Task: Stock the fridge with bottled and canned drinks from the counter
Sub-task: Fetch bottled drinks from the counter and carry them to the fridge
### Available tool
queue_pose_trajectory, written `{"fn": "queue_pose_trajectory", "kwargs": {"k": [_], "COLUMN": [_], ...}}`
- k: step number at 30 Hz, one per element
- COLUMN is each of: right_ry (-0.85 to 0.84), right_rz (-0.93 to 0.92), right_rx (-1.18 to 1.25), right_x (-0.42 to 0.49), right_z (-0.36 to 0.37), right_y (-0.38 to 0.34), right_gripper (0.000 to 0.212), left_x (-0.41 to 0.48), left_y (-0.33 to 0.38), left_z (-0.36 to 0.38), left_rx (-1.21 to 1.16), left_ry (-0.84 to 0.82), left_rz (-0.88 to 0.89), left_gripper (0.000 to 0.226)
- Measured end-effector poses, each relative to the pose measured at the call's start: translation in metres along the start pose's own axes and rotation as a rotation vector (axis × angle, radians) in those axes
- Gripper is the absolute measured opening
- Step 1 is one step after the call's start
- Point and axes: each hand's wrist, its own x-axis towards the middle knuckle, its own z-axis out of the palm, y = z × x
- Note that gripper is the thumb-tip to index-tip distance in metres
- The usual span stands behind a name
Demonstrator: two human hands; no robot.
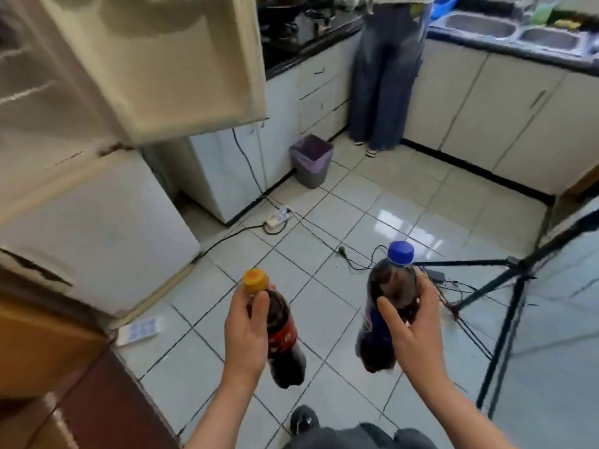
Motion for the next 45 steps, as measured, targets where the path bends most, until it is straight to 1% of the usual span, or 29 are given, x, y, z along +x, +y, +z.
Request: {"fn": "queue_pose_trajectory", "kwargs": {"k": [3, 6, 10, 13, 16, 20, 23, 27, 31, 33, 35, 37, 42, 45], "right_ry": [-0.160, -0.277, -0.414, -0.520, -0.607, -0.677, -0.719, -0.800, -0.846, -0.867, -0.896, -0.903, -0.841, -0.759], "right_rz": [-0.032, -0.072, -0.077, -0.096, -0.113, -0.165, -0.232, -0.283, -0.280, -0.283, -0.299, -0.334, -0.415, -0.485], "right_rx": [0.009, 0.018, 0.051, 0.080, 0.130, 0.189, 0.217, 0.231, 0.220, 0.199, 0.209, 0.238, 0.285, 0.355], "right_x": [0.025, 0.047, 0.079, 0.114, 0.157, 0.212, 0.247, 0.275, 0.282, 0.282, 0.282, 0.280, 0.290, 0.298], "right_z": [0.054, 0.107, 0.178, 0.237, 0.298, 0.376, 0.431, 0.501, 0.570, 0.607, 0.643, 0.676, 0.753, 0.786], "right_y": [-0.015, -0.028, -0.041, -0.051, -0.070, -0.105, -0.135, -0.172, -0.193, -0.201, -0.210, -0.222, -0.275, -0.322], "right_gripper": [0.054, 0.051, 0.054, 0.055, 0.059, 0.060, 0.061, 0.059, 0.057, 0.057, 0.055, 0.060, 0.071, 0.063], "left_x": [0.016, 0.030, 0.061, 0.107, 0.168, 0.247, 0.294, 0.333, 0.356, 0.371, 0.390, 0.413, 0.481, 0.516], "left_y": [-0.009, -0.023, -0.037, -0.038, -0.024, -0.003, 0.011, 0.021, 0.015, 0.010, 0.006, 0.004, 0.024, 0.057], "left_z": [-0.049, -0.088, -0.125, -0.150, -0.172, -0.205, -0.235, -0.272, -0.319, -0.347, -0.376, -0.407, -0.486, -0.529], "left_rx": [0.013, 0.005, 0.012, -0.001, -0.011, 0.016, 0.049, 0.014, 0.010, -0.005, -0.015, -0.013, 0.053, 0.077], "left_ry": [0.166, 0.331, 0.463, 0.536, 0.618, 0.678, 0.765, 0.865, 0.951, 0.974, 0.964, 0.921, 0.802, 0.723], "left_rz": [-0.034, -0.091, -0.142, -0.145, -0.103, -0.042, 0.010, 0.004, -0.008, -0.035, -0.060, -0.076, -0.009, 0.093], "left_gripper": [0.021, 0.014, 0.019, 0.020, 0.032, 0.033, 0.035, 0.023, 0.036, 0.037, 0.027, 0.017, 0.025, 0.036]}}
